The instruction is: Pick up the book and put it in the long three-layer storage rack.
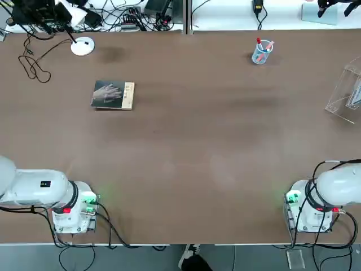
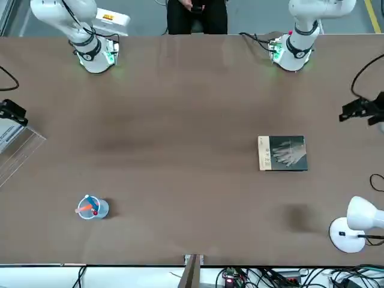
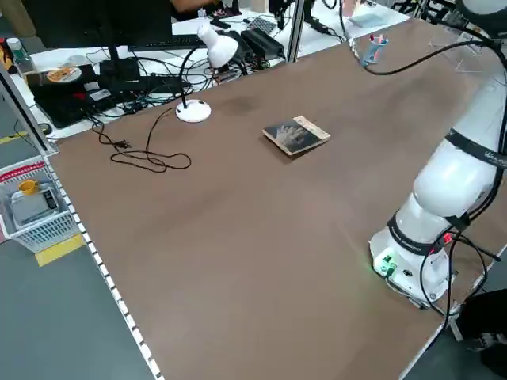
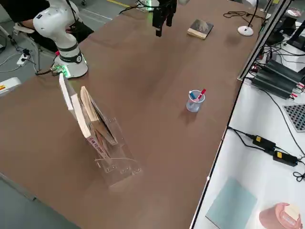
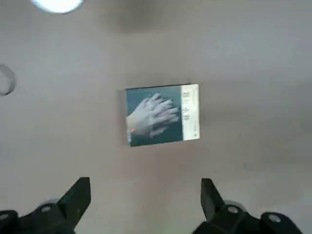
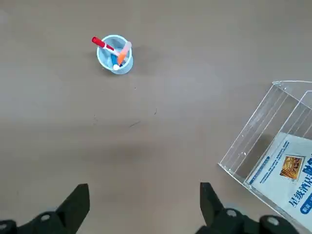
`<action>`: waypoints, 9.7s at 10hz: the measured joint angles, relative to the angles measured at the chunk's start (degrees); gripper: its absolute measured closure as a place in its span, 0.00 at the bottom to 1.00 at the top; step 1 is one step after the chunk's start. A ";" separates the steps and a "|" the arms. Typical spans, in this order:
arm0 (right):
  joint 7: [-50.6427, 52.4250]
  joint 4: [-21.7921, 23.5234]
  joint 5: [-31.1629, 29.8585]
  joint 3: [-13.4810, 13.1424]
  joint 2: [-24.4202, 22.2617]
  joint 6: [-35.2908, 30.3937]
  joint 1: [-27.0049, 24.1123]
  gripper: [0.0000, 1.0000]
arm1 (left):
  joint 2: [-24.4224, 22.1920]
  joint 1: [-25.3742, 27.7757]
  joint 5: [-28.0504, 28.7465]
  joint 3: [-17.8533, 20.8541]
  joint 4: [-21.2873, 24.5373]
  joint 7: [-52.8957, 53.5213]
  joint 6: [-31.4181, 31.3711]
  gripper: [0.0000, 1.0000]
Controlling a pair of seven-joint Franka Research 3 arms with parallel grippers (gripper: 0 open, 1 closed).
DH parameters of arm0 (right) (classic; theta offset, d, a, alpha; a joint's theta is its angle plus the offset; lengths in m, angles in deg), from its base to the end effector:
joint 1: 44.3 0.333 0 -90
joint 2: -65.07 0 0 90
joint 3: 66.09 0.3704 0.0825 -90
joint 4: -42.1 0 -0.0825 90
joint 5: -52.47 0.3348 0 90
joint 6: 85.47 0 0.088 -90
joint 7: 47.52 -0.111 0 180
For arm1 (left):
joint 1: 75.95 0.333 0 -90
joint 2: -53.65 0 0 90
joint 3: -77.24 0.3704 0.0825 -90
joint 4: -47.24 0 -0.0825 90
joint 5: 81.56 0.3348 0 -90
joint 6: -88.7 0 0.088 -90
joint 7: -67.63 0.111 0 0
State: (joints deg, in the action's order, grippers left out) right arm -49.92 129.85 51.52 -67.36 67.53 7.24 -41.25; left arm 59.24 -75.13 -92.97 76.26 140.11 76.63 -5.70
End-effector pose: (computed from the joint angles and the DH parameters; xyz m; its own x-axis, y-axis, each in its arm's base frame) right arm 0.5260 0.0149 0.6738 0.9990 -0.0100 0.0443 -0.0107 -0.9998 0.0157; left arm 0.5416 -0.0216 0.6111 0.9892 -0.1411 -0.0406 -0.1299 -0.9699 0.2062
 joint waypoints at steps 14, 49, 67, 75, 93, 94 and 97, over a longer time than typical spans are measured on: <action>0.00 -0.01 0.00 0.02 0.00 1.85 0.10 0.00 | 10.80 9.01 -21.11 2.60 17.20 32.39 -16.33 0.00; -1.51 -0.28 0.00 0.13 -1.51 3.18 2.45 0.00 | 31.63 12.91 -41.56 0.78 14.92 55.94 -17.32 0.09; -1.57 -0.20 0.01 0.13 -1.52 2.99 2.46 0.00 | 33.61 13.19 -41.61 0.40 12.95 55.94 -15.94 0.16; -1.59 -0.20 0.01 0.13 -1.52 0.63 2.46 0.00 | 34.27 13.27 -41.61 0.40 12.76 55.94 -15.66 0.32; -1.61 -0.23 1.20 0.72 -1.52 -2.47 2.72 0.00 | 37.79 16.02 -41.61 0.43 9.98 60.18 -11.30 0.77; -1.61 -0.23 1.25 0.72 -1.52 -2.47 2.73 0.00 | 37.91 16.04 -41.61 0.43 9.81 60.18 -10.66 0.83; -1.62 -0.23 1.28 0.72 -1.52 -2.47 2.73 0.00 | 38.12 16.21 -41.61 0.43 9.60 60.18 -8.42 0.97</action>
State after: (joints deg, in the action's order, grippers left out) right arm -51.54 129.62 52.79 -66.64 66.01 4.77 -38.52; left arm 97.36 -58.92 -134.58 76.70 149.71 136.81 -14.12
